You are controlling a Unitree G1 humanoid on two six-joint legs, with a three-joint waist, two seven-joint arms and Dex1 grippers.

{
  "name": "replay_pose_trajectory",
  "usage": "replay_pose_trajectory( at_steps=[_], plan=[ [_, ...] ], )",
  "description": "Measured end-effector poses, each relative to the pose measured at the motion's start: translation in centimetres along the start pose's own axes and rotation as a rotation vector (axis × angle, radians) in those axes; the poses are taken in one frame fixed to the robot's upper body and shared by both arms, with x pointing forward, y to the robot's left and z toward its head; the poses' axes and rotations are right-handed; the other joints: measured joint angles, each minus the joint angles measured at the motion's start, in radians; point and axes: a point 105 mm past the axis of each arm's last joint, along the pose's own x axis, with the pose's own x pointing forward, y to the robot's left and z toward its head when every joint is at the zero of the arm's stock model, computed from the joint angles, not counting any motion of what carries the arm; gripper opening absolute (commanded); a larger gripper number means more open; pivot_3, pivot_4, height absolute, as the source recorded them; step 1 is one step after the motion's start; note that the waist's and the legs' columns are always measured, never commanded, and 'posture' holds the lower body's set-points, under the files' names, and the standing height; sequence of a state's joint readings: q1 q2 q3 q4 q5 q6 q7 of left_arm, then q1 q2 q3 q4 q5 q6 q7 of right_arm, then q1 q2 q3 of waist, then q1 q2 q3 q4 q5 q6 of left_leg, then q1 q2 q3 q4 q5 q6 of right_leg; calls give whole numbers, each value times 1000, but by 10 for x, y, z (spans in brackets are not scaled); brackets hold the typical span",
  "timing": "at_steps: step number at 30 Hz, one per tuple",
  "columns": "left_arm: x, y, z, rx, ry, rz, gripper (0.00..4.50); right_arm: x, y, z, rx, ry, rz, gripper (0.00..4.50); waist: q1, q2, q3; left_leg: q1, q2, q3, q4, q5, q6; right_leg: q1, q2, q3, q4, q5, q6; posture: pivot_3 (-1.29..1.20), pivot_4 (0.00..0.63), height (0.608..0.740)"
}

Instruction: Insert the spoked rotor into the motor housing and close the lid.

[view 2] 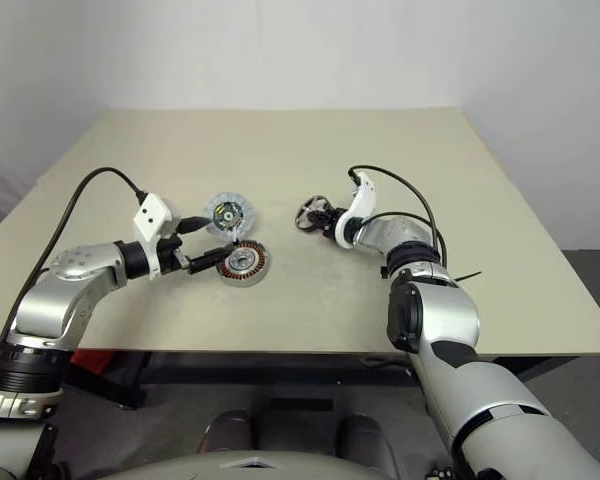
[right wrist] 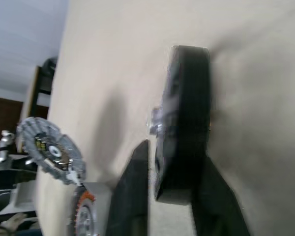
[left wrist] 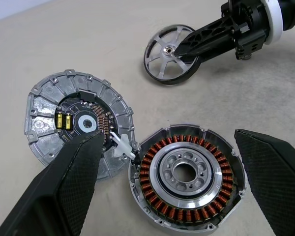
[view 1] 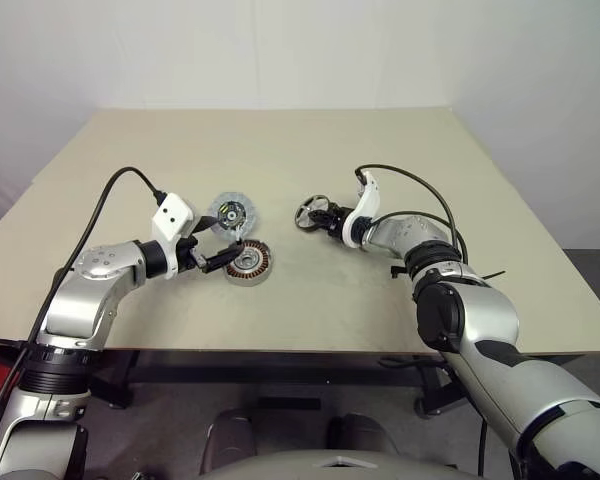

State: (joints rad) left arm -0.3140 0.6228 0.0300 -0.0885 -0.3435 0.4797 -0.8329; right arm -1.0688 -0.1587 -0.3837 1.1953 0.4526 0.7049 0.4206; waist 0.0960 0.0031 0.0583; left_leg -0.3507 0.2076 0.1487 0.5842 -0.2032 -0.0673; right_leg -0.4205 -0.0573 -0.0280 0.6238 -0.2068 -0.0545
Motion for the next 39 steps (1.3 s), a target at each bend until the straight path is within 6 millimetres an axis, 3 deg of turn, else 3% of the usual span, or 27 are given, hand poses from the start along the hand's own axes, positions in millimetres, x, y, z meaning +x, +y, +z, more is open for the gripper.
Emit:
replay_pose_trajectory(
  at_steps=[5, 25, 39],
  plan=[
    [0, 1, 2, 11, -1, 4, 4500, 0, -2, 0, -26, -1, -11, 3724, 0, 0, 0, 0, 0, 0, 0, 0, 0, 0, 0, 0, 0, 0, 0, 0, 0, 740],
    [4, 2, 8, 37, -10, 0, 4500, -7, 24, 28, -283, -51, 60, 3724, 0, 0, 0, 0, 0, 0, 0, 0, 0, 0, 0, 0, 0, 0, 0, 0, 0, 740],
    [6, 1, 8, 40, -8, -7, 4500, -9, 9, 37, -391, -120, -45, 3724, -2, 0, 0, 0, 0, 0, 0, 0, 0, -1, 0, 0, 0, 0, 0, 0, 0, 740]
  ],
)
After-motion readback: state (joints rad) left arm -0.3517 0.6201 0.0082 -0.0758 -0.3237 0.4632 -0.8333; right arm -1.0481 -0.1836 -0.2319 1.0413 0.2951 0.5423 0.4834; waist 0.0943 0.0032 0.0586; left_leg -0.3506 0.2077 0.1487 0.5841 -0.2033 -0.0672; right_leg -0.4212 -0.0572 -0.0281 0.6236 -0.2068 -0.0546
